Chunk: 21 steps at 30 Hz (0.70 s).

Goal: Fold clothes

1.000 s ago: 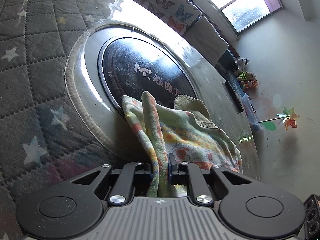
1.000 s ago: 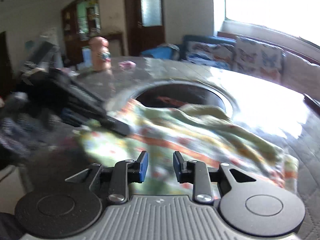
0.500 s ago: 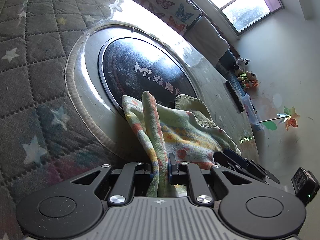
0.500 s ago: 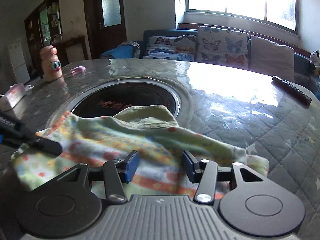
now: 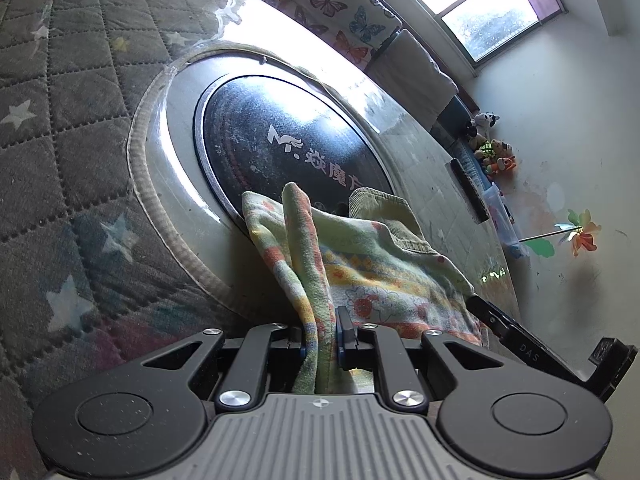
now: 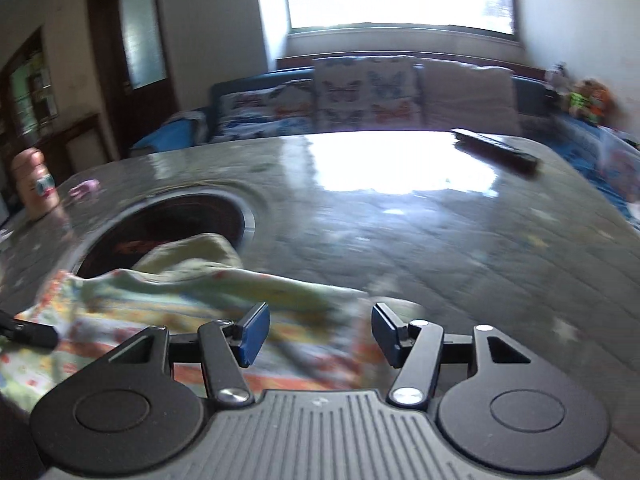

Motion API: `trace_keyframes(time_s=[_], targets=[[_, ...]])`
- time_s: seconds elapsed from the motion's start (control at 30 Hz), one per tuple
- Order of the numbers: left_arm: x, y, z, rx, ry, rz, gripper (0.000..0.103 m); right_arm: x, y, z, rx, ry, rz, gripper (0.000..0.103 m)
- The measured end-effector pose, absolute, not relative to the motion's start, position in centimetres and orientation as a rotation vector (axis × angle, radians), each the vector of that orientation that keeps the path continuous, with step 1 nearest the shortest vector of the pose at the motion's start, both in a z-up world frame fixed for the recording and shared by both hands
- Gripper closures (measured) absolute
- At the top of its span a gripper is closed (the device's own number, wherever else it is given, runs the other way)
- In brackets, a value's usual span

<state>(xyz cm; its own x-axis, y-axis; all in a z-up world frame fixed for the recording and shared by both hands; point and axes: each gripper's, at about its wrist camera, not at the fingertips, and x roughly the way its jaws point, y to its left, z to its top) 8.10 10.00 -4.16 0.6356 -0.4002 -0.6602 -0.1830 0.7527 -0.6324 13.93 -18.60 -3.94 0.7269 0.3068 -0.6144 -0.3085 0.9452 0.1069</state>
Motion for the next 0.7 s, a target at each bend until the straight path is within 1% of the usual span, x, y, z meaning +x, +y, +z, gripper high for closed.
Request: trace_keyframes(time_s=[0.2, 0.3, 0.33, 0.37, 0.4, 0.47, 0.57, 0.7], targets=[[8.3, 9.6, -4.0, -0.704, 0.897, -0.131, 0.089, 13.8, -20.8, -5.2, 0.057, 0.699, 0.277, 0.045], [8.5, 9.3, -3.8, -0.680, 0.900, -0.125, 0.089, 13.8, -20.4, -5.7, 0.068, 0.703, 0.301, 0.047], [8.5, 9.2, -3.7, -0.674, 0.901, -0.121, 0.089, 13.7, -20.1, -5.7, 0.065, 0.699, 0.310, 0.055], [8.5, 9.1, -3.6, -0.665, 0.903, -0.118, 0.089, 13.7, -19.9, -5.8, 0.066, 0.698, 0.317, 0.066], [8.6, 8.9, -3.5, -0.653, 0.905, -0.113, 0.089, 13.7, -19.6, -5.8, 0.067, 0.698, 0.325, 0.070], [8.7, 8.6, -3.0, -0.627, 0.901, -0.110, 0.090, 13.5, -19.7, -5.7, 0.075, 0.690, 0.330, 0.089], [8.8, 7.9, -1.9, -0.584, 0.883, -0.114, 0.091, 13.0, -20.1, -5.3, 0.100, 0.671, 0.339, 0.092], [9.4, 6.5, 0.2, -0.524, 0.846, -0.149, 0.092, 11.7, -21.4, -4.0, 0.136, 0.623, 0.344, 0.093]])
